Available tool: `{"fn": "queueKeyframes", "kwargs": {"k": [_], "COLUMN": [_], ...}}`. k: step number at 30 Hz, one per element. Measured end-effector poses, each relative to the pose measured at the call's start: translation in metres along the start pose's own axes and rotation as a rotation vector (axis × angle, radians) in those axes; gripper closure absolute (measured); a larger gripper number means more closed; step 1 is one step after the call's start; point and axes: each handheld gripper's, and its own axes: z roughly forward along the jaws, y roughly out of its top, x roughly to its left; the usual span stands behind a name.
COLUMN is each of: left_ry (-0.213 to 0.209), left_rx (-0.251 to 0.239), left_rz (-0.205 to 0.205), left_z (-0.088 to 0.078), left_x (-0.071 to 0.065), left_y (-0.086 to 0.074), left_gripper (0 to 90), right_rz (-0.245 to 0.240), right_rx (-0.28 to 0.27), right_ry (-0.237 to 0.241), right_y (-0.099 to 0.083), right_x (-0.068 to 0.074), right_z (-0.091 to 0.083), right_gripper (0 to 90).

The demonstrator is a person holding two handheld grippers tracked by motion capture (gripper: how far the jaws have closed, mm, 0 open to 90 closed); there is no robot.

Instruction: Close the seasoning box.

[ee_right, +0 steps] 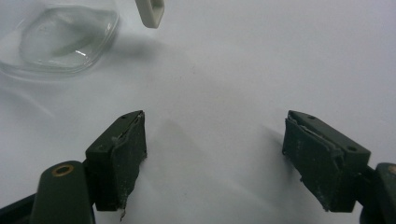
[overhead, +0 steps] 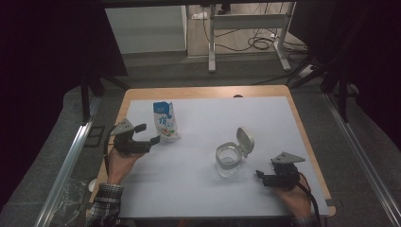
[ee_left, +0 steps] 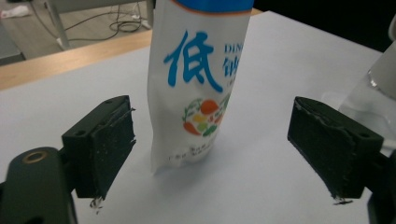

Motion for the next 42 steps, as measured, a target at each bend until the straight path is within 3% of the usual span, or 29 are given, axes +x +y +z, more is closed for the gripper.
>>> {"fn": "queueKeyframes", "kwargs": {"k": [8,19,29,35,39,42], "left_ry": [-0.017,-0.052,-0.123,-0.154,-0.145,-0.153], "left_rx": [-0.007,-0.017,-0.035,-0.031,0.019,0.028], "left_rz": [0.029,0.008,0.004,0.038,0.084,0.093], "left_z": [0.006,0.024,0.035,0.041,0.047,0.048], "left_x": [0.011,0.031,0.047,0.048,0.047,0.048], "left_y": [0.01,0.018,0.025,0.029,0.031,0.032], "left_gripper": [23.2,33.7,45.7,50.4,54.1,58.6], "right_rz": [-0.003,-0.003,-0.003,-0.004,-0.004,-0.003], "right_rx": [-0.001,-0.002,-0.002,-0.002,-0.002,-0.002], "right_ry": [-0.001,0.0,0.0,-0.001,-0.001,-0.001], "right_y": [0.0,0.0,0.0,0.0,0.0,0.0], "right_x": [0.0,0.0,0.0,0.0,0.0,0.0], "right_z": [0.0,0.0,0.0,0.0,0.0,0.0], "right_gripper": [21.8,21.8,21.8,21.8,21.8,21.8]}}
